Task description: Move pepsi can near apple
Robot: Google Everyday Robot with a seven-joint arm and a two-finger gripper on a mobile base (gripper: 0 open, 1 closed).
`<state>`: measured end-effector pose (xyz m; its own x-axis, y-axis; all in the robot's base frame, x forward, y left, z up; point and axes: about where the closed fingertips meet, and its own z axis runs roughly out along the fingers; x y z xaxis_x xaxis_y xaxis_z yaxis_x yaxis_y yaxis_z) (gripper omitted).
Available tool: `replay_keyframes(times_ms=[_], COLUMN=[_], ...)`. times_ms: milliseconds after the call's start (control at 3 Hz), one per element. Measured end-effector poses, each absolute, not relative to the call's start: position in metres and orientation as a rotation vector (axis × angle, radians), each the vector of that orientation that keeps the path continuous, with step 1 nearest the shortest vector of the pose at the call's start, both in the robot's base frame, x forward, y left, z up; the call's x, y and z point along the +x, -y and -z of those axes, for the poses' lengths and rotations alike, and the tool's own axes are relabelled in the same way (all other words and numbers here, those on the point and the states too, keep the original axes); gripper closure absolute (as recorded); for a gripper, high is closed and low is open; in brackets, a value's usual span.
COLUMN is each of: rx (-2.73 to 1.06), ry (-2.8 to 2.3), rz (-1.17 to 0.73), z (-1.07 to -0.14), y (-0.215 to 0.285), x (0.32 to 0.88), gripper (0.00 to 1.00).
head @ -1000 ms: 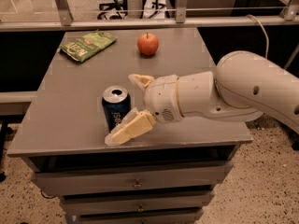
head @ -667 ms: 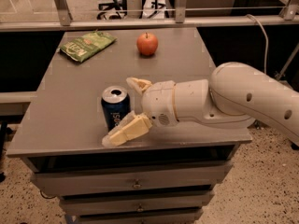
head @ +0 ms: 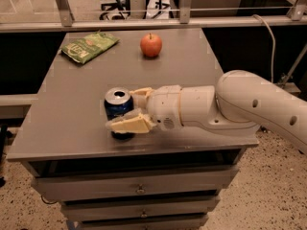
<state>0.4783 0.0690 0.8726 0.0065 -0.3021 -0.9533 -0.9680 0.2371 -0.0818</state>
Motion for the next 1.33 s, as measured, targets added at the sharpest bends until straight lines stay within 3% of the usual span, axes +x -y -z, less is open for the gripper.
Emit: replay_keyframes(times_ms=[667, 1000, 1333], rx=[-1.176, -1.179, -1.179], ry=[-1.508, -1.504, -1.504], rz=[-0.708, -0.707, -0.707], z=[-0.905, -0.907, -0.907], y=[-0.014, -0.015, -0.015], x=[0.507, 0.507, 0.507], gripper=[0.87, 1.0, 1.0])
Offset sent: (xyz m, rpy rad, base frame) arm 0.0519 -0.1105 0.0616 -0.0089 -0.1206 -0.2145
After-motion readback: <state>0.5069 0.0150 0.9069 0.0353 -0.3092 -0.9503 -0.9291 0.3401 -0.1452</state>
